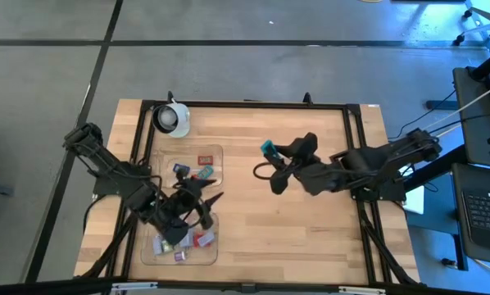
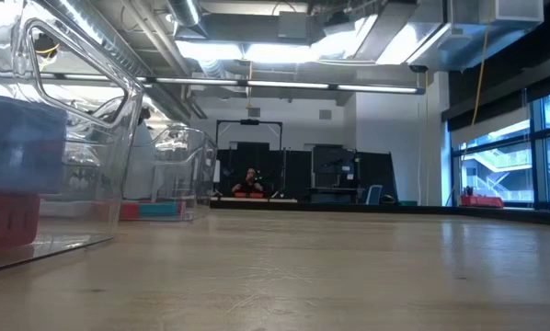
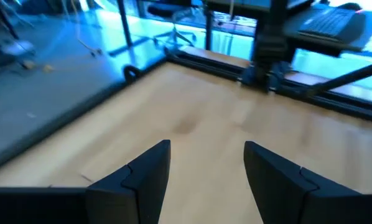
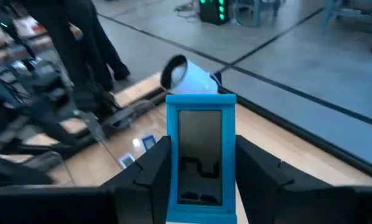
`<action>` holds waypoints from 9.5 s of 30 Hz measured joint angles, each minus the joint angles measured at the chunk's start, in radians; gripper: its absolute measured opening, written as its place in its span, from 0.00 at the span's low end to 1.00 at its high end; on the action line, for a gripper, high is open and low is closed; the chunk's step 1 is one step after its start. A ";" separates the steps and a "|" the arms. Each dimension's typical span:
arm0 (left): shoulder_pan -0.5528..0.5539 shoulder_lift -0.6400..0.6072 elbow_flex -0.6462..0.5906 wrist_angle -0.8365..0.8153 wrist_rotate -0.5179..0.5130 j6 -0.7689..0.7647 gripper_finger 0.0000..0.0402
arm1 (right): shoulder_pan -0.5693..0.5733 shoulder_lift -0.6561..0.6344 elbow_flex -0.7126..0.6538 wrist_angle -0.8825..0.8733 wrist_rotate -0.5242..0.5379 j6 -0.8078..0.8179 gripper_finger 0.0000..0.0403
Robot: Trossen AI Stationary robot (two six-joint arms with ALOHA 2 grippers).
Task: Pick & Place Office items
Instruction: Put the light blue timer into the top transparent bin, then return to Home Position
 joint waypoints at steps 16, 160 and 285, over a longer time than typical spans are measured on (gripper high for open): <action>0.278 0.000 0.000 0.641 0.148 0.584 0.64 | -0.041 -0.097 0.000 0.111 -0.006 -0.391 0.36; 0.797 0.042 0.000 0.716 0.858 0.158 0.19 | -0.238 -1.013 -1.086 0.540 -0.420 -0.421 0.80; 0.622 -1.076 -0.523 0.139 0.810 0.417 0.44 | -0.238 -1.024 -1.344 0.460 -0.442 -0.091 0.80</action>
